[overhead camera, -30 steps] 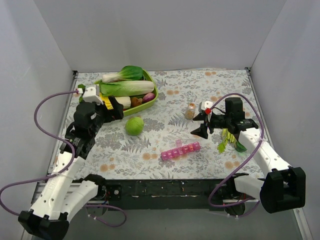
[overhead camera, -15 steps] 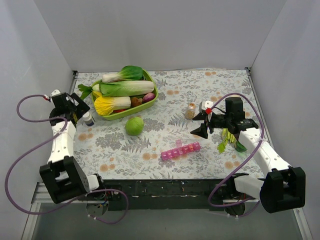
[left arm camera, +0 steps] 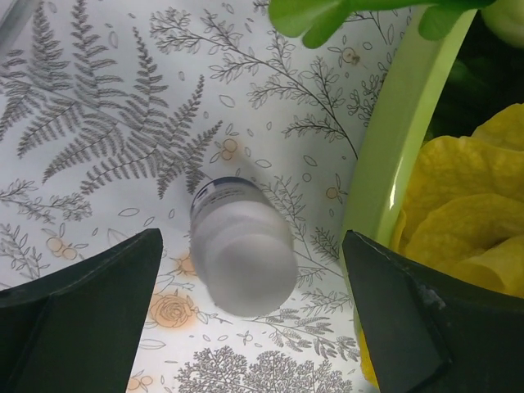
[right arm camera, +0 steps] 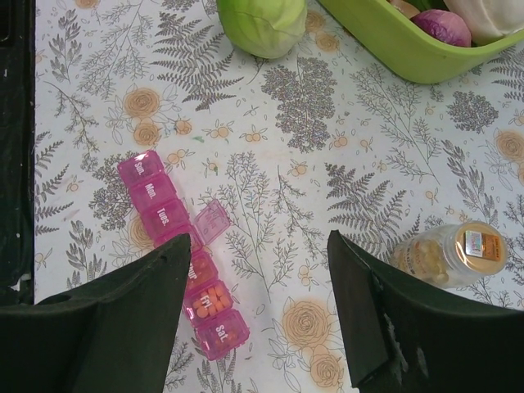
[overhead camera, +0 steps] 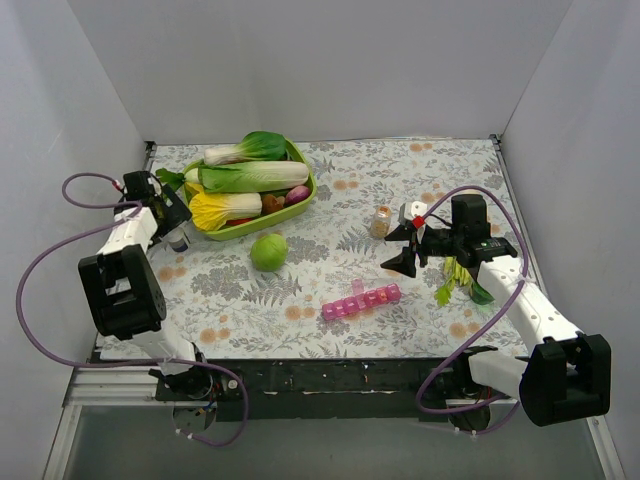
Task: Sort the pills into containers
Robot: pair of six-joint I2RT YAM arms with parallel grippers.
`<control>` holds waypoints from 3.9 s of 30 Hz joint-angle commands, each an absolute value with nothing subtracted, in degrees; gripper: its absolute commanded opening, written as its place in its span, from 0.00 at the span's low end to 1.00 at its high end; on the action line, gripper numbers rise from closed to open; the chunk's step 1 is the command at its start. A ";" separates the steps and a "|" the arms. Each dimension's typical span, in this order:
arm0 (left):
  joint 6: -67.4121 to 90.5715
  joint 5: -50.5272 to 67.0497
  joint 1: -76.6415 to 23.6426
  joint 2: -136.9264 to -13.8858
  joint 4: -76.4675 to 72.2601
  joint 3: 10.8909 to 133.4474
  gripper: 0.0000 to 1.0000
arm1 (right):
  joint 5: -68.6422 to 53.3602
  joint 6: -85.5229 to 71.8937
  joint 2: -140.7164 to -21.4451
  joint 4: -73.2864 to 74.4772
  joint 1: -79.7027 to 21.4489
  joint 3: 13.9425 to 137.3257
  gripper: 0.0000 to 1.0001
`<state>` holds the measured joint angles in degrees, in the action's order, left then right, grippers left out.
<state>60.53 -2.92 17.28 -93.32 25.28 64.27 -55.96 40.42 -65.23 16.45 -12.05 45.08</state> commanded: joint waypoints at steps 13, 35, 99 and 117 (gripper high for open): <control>59.41 -10.28 12.75 -96.41 29.71 67.85 0.66 | -58.18 40.08 -65.39 15.91 -11.69 44.91 0.75; 54.94 6.38 8.02 -63.73 31.02 62.31 0.01 | -65.64 58.34 -66.62 29.96 -11.69 47.45 0.75; 33.94 37.26 -44.56 -49.13 -12.39 34.28 0.97 | -57.57 51.06 -64.34 32.96 -30.59 52.82 0.01; 24.78 32.35 -52.73 -62.22 -12.13 41.39 0.76 | -60.03 52.82 -64.95 33.57 -30.59 51.68 0.01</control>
